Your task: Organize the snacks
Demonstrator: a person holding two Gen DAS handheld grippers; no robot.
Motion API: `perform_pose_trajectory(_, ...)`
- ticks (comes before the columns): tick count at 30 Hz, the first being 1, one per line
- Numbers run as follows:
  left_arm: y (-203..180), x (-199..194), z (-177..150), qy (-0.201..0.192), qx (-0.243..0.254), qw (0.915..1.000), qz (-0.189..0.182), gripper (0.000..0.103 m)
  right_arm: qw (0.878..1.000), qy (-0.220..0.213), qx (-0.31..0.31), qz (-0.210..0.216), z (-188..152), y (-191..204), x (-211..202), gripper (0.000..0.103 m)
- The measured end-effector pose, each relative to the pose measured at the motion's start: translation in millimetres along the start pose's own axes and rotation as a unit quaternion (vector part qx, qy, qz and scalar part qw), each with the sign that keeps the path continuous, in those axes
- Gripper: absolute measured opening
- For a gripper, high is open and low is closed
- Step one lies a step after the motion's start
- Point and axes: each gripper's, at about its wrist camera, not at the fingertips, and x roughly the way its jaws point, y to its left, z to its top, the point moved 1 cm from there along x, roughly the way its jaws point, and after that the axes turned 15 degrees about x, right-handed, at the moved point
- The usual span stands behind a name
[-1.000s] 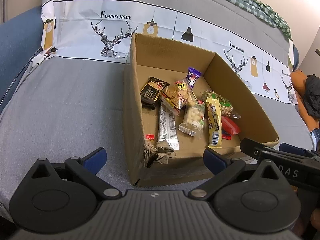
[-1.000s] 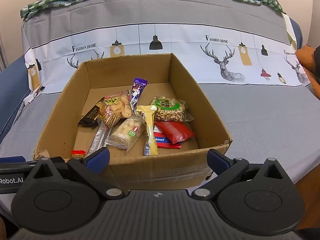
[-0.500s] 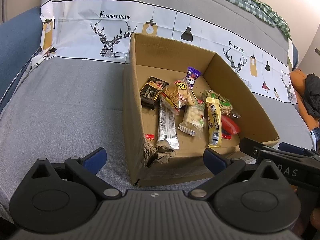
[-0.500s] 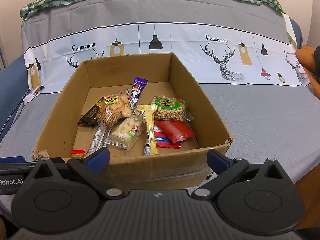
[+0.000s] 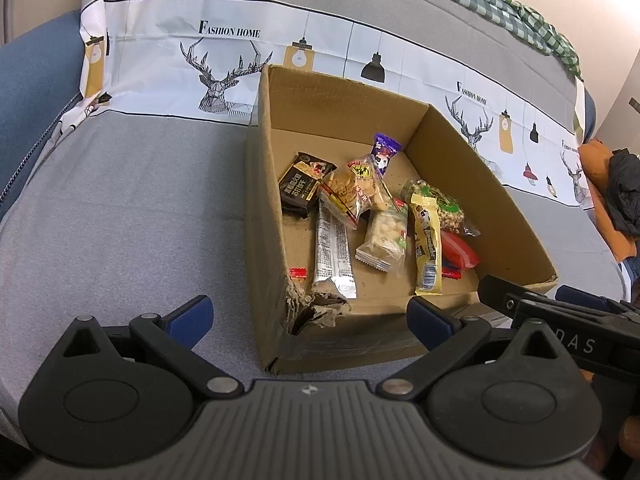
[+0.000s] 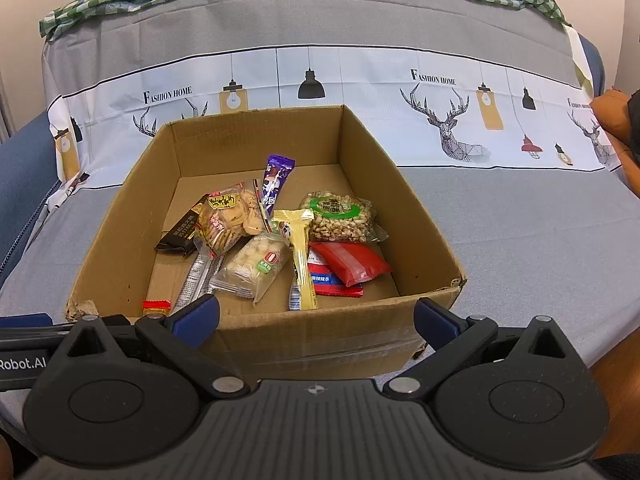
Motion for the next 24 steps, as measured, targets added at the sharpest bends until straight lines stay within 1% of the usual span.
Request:
perform_pose_trajectory(18,2.2,2.3,0.8,0.002,-0.003,1.0000,-0.004,0.103,1.000,-0.001,0.000,-0.001,-0.6,-0.7,0.6,0.102)
perform_pose_trajectory(24,-0.5,0.3,1.2,-0.010,0.007,0.9999,0.002,0.103,1.000,0.002,0.004,-0.003,0.3,-0.7,-0.5,0.102)
